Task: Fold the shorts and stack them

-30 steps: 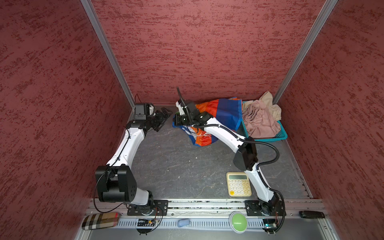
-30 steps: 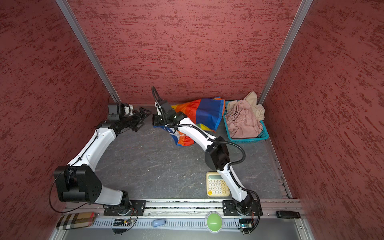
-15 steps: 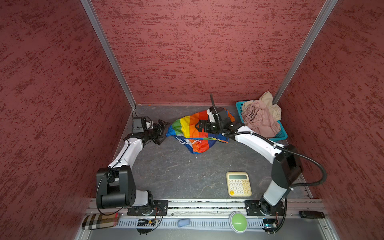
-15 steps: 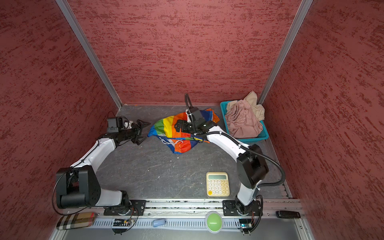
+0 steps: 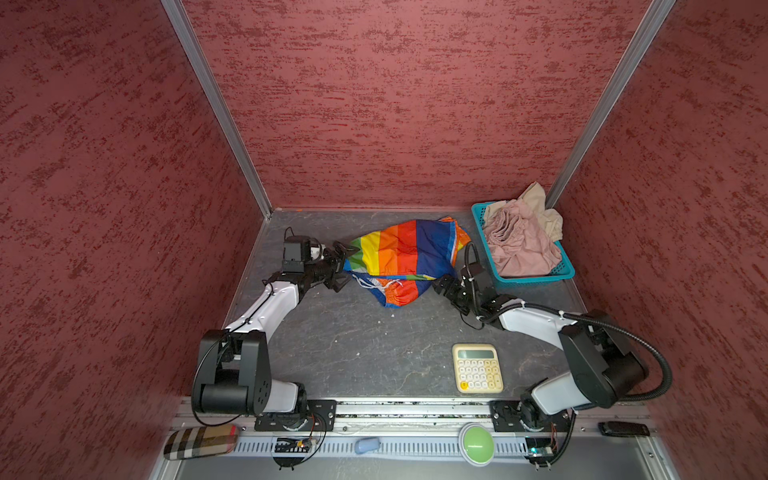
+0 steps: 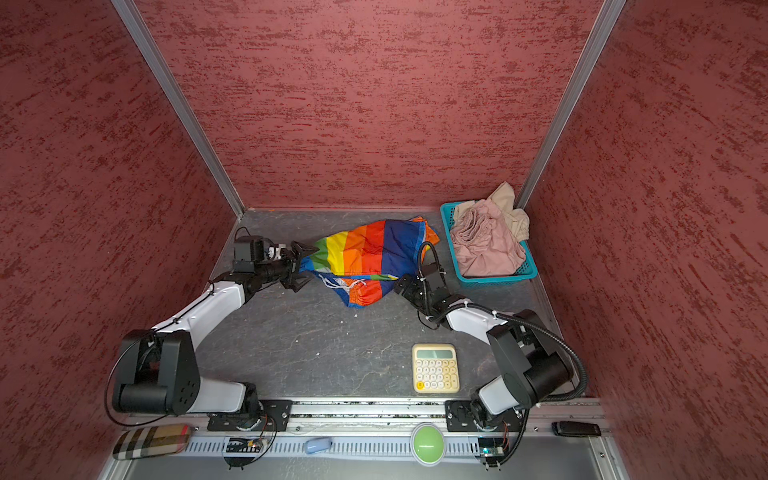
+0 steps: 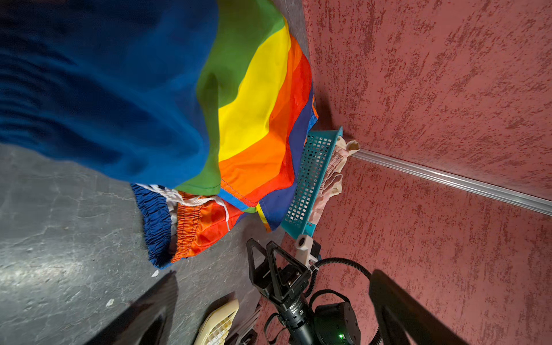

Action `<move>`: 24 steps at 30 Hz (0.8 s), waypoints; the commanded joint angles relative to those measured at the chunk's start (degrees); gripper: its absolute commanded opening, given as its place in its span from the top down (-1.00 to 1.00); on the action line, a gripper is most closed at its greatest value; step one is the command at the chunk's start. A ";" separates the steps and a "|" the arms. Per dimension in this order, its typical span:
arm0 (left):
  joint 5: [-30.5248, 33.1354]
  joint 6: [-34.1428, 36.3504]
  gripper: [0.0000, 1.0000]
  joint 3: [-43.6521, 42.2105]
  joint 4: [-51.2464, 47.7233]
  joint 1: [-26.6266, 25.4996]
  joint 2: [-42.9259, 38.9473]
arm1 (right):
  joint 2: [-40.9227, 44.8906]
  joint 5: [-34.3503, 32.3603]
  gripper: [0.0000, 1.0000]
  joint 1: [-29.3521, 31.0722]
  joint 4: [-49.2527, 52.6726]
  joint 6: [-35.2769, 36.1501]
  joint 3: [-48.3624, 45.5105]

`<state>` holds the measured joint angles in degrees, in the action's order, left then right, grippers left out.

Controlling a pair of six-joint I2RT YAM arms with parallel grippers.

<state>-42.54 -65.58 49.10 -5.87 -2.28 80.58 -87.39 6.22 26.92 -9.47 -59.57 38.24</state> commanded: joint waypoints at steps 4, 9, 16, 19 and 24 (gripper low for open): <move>-0.20 -0.71 -0.99 -1.98 0.98 0.00 -0.75 | -5.73 -6.17 -0.69 -1.69 -18.17 -8.42 0.23; 0.23 -6.98 -0.99 -7.13 5.94 1.29 -1.12 | -11.52 -8.70 0.01 -2.74 -25.94 -12.68 1.40; 3.70 -16.94 -0.99 -10.63 15.62 1.86 1.40 | -7.64 -9.53 1.00 -3.01 -19.31 -5.76 7.24; 5.64 -21.67 -0.99 -11.47 21.79 1.46 3.84 | -3.10 -10.43 1.00 -3.01 -12.16 -0.83 9.94; 9.28 -24.89 -0.99 -11.08 25.89 -0.02 6.51 | 3.45 -10.53 1.00 -4.15 -7.32 3.53 10.73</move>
<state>-36.38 -86.80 38.17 14.79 -1.32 86.06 -86.83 -2.39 23.97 -21.19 -60.10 48.40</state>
